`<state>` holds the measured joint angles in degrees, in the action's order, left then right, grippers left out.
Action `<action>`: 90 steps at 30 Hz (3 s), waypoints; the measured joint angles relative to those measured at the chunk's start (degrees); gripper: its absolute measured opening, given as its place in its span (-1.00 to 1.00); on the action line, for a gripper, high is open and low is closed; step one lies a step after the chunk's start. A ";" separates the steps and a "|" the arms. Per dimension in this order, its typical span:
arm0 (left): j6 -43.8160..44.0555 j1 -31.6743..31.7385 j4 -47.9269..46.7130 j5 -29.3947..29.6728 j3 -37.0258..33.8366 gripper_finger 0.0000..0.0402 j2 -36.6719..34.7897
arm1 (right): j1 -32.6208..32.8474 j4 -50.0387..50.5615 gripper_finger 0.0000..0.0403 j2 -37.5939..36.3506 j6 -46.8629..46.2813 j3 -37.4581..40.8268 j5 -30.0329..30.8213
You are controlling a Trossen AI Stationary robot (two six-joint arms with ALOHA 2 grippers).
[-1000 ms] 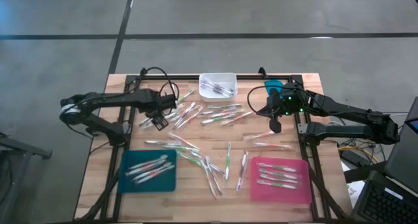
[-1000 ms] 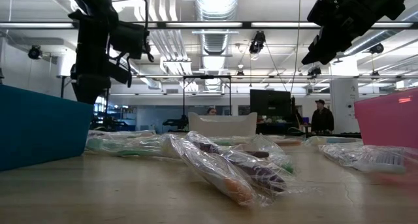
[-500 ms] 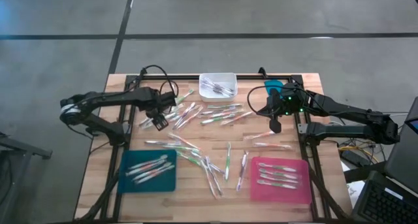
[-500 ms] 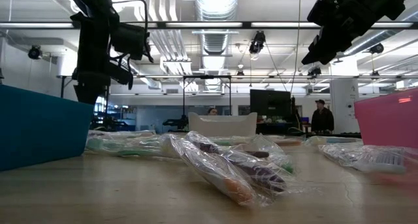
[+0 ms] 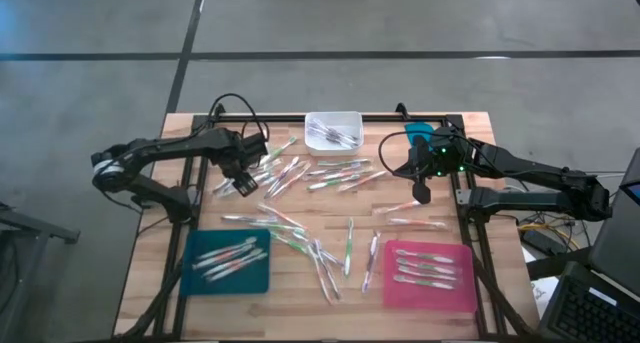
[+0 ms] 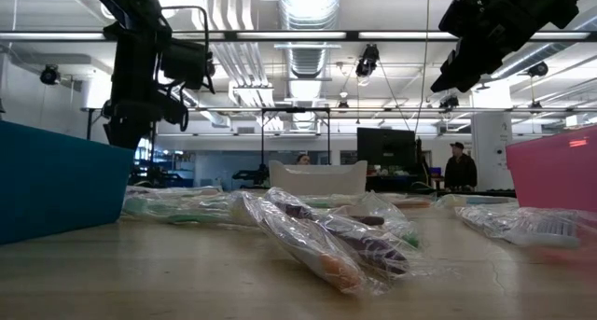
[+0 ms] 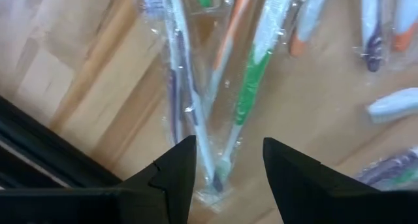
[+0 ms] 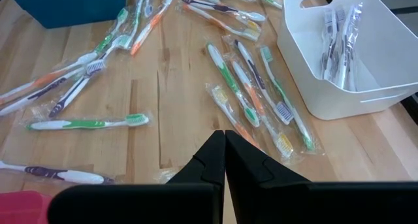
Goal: Pick & Place Toothbrushes
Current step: Put the violet toothbrush into the white bin
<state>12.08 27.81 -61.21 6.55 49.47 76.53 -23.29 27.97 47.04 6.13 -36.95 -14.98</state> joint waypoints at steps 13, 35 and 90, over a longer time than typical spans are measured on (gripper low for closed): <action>-0.15 0.50 2.68 -0.58 -0.17 -0.10 0.79 | 0.00 0.02 -0.96 -0.01 -0.02 0.00 0.00; 0.07 5.47 7.44 1.48 -7.40 -0.12 2.10 | 0.00 0.02 -0.96 0.00 -0.07 0.00 0.00; 2.87 -4.22 41.37 -7.17 -0.11 -0.86 -16.07 | 0.02 -0.03 -0.96 0.01 -9.42 0.00 -0.04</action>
<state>14.94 23.59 -19.84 -0.62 49.36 60.46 -23.27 27.94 47.05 -3.29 -36.95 -15.03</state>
